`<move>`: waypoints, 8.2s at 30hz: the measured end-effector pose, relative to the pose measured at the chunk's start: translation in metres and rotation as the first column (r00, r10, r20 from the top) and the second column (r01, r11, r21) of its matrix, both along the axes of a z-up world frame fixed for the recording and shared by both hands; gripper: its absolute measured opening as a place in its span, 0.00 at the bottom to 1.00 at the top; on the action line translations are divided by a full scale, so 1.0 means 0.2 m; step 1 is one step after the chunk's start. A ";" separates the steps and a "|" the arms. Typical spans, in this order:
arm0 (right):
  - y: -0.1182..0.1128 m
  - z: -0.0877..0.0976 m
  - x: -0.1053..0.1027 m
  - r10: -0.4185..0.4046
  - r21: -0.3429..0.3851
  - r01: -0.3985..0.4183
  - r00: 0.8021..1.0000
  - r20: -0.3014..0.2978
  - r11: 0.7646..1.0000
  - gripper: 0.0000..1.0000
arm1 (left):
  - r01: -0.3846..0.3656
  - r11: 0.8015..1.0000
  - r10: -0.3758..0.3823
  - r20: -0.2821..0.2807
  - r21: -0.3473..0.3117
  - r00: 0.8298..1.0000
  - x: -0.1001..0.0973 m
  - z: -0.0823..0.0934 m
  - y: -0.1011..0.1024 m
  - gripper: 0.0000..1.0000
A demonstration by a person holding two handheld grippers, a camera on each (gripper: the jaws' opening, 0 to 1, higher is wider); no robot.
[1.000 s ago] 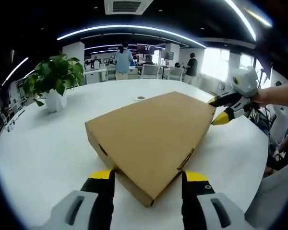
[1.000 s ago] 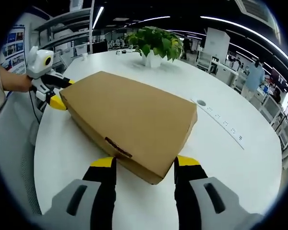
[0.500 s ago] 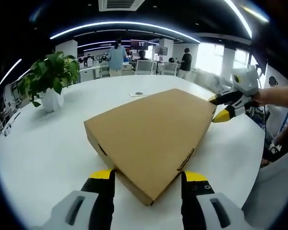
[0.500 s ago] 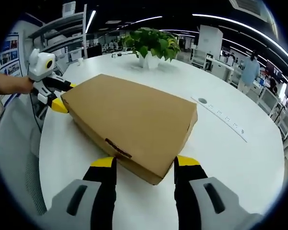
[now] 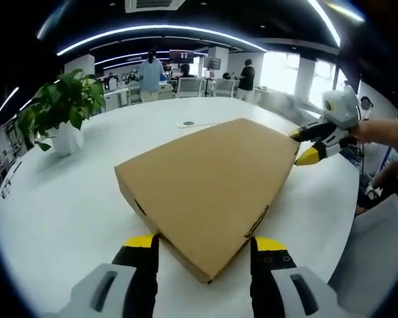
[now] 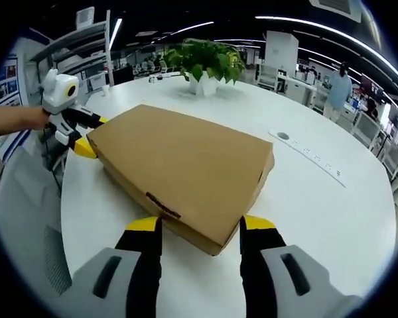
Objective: Operate the shoe box by opening the lid, removing the specified soft item, and placing it in the target area until the item is outside and the box remains undamaged.
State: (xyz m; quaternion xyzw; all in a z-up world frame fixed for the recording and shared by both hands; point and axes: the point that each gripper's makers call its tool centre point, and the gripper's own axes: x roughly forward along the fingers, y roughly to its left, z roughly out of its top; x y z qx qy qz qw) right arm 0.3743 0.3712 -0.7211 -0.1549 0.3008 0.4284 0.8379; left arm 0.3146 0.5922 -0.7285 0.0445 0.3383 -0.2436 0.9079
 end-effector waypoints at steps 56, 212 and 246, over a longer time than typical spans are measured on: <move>0.35 0.01 -0.40 -0.057 0.057 0.056 0.998 0.011 0.997 0.32 | 0.183 0.980 -0.179 -0.063 0.073 0.982 -0.12 0.00 0.37 0.56; 0.40 0.66 0.30 -0.087 0.210 0.019 0.945 0.317 0.977 0.38 | -0.226 0.972 0.204 0.255 0.058 0.945 0.57 0.63 0.65 0.01; 0.25 0.28 0.30 -0.169 0.097 0.153 0.967 0.188 0.983 0.01 | -0.236 0.970 0.218 0.233 0.055 0.948 0.73 0.58 0.64 0.00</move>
